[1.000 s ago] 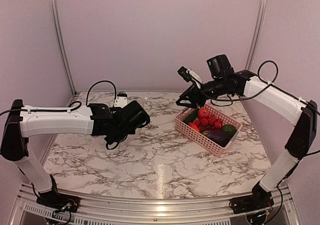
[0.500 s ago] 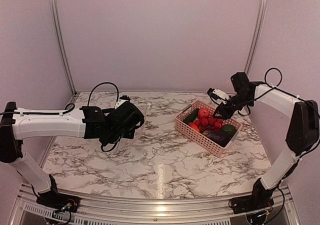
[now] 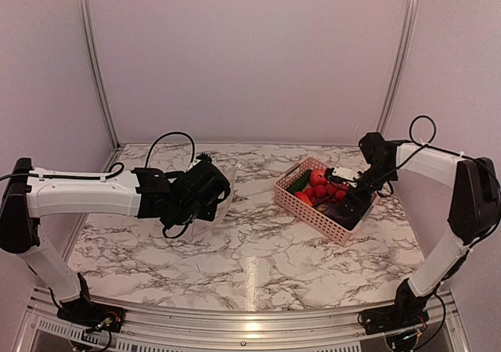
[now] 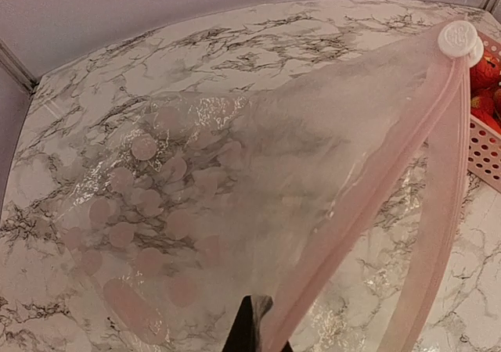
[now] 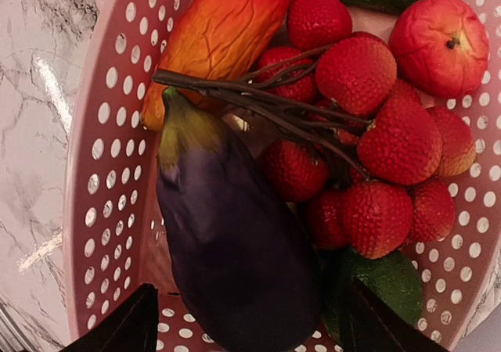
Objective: Place the food in the zip-top bag and seal the zipper
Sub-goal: Pick up the fake vegetable from the bin.
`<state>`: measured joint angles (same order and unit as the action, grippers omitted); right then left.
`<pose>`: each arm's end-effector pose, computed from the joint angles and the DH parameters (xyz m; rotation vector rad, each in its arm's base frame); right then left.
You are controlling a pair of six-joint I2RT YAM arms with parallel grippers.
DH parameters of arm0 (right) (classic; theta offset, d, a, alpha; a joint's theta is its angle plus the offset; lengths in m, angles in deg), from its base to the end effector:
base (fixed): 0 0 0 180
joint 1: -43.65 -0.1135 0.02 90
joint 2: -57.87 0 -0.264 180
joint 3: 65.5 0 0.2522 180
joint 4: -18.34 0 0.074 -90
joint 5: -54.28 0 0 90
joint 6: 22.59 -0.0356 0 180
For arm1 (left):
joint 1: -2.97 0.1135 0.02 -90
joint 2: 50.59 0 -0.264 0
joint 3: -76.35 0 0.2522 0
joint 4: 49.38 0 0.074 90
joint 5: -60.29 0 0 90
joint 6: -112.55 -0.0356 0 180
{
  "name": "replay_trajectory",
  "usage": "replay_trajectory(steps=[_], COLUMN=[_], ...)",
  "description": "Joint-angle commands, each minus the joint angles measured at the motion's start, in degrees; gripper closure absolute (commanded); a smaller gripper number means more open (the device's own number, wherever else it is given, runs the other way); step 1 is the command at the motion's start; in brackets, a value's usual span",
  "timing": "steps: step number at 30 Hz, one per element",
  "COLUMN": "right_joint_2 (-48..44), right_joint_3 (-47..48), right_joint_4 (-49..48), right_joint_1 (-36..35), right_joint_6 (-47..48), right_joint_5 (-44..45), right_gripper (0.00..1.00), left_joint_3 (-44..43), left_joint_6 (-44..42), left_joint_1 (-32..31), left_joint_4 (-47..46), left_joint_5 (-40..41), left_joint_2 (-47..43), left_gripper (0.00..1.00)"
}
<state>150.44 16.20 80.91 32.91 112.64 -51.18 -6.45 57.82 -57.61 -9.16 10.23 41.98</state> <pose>0.3032 0.0672 0.2259 -1.3517 2.4269 0.2402 0.1896 -0.2897 0.2569 0.1962 2.1903 -0.0583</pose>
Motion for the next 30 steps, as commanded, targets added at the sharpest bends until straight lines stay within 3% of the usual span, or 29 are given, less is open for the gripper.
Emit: replay_trajectory(steps=[1, 15, 23, 30], right_joint_2=[0.3, 7.2, 5.6, -1.1], right_joint_3=[0.0, 1.1, 3.2, 6.9], right_joint_4=[1.2, 0.8, 2.3, 5.8], right_joint_1=[-0.1, -0.2, -0.2, -0.1], right_joint_6=[1.9, 1.9, 0.6, -1.4], right_joint_5=[0.8, -0.2, -0.8, -4.6], right_gripper=[0.17, 0.22, 0.48, 0.6], left_joint_3=[-0.8, 0.2, 0.0, 0.0], left_joint_6=[-0.7, -0.2, -0.2, -0.7], left_joint_1=[0.1, 0.1, 0.2, 0.2], left_joint_4=[-0.8, -1.4, -2.4, -4.2], left_joint_5=[-1.2, -2.6, -3.5, -3.7], left_joint_2=[1.0, 0.4, 0.7, 1.4], left_gripper=[1.0, 1.0, 1.0, 1.0])
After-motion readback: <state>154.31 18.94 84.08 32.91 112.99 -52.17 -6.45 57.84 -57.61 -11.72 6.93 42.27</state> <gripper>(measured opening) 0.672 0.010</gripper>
